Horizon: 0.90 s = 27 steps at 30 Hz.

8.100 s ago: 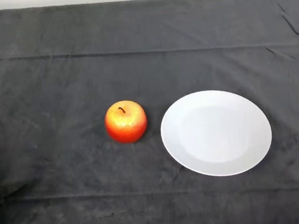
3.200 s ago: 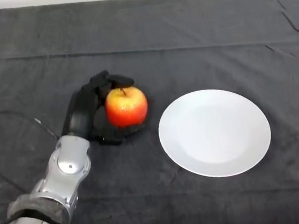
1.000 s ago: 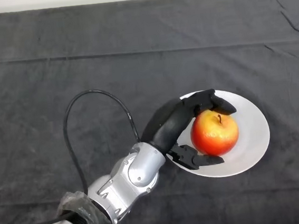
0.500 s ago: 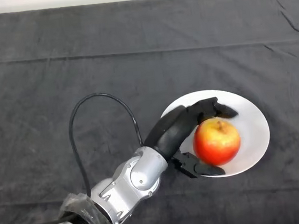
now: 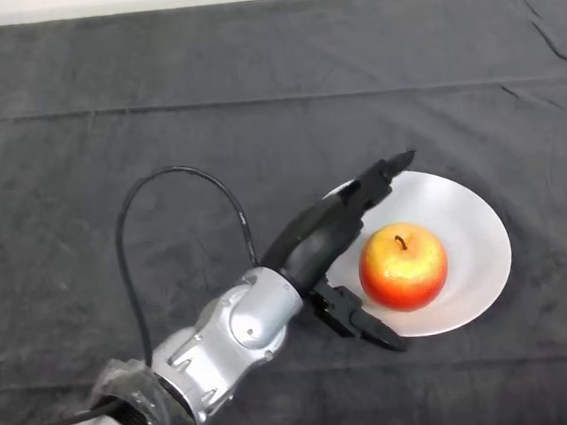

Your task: Move the apple to the plate

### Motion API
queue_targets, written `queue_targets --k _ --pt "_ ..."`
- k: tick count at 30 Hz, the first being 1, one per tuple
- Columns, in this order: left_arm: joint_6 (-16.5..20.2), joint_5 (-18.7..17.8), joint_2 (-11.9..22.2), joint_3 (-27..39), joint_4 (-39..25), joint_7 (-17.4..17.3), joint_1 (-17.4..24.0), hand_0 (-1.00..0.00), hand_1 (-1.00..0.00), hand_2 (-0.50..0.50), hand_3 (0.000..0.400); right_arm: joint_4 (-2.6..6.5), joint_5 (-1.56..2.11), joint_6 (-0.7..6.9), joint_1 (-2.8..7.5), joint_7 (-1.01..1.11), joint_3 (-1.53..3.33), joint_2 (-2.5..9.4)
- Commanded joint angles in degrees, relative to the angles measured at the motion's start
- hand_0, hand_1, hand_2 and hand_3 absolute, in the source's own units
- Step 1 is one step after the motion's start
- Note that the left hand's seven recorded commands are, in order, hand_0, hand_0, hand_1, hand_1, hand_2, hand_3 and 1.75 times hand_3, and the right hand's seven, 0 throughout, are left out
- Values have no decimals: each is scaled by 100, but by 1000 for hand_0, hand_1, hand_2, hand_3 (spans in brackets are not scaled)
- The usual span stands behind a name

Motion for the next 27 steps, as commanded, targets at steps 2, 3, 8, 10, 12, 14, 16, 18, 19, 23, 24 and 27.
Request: queue_targets --k 2,3,8,10,12,14,16,18,19,23,24,27 --pt "-186 -210 470 438 -254 -99 -37 0 0 0 0 -62 58 -27 59 33 -30 -139" --pt "-201 -278 563 583 -286 -124 -26 0 0 0 0 -63 58 -27 59 33 -30 -139" --pt "-293 -573 989 1314 -424 -141 93 0 0 0 0 -70 56 -27 61 30 -28 -136" --pt "-330 -650 1117 1579 -460 -97 156 0 0 0 0 -72 56 -27 62 28 -27 -134" --pt "-373 -717 1238 1847 -482 -42 225 0 0 0 0 -75 56 -27 62 27 -27 -133" --pt "-420 -755 1327 2085 -475 27 283 0 0 0 0 -78 55 -26 63 26 -26 -132" --pt "-475 -797 1422 2316 -444 68 336 0 0 0 0 -80 55 -26 64 24 -26 -131" --pt "-520 -825 1511 2541 -407 119 383 0 0 0 0 -82 55 -26 64 23 -25 -130" --pt "-541 -835 1551 2641 -389 143 405 0 0 0 0 -83 55 -26 64 23 -25 -130" --pt "-639 -861 1709 3043 -279 226 496 0 0 0 0 -86 54 -26 65 21 -24 -128" --pt "-657 -859 1738 3130 -253 252 514 0 0 0 0 -86 54 -25 65 20 -24 -128" --pt "-687 -827 1800 3360 -197 356 559 0 0 0 0 -88 54 -25 66 19 -24 -128"
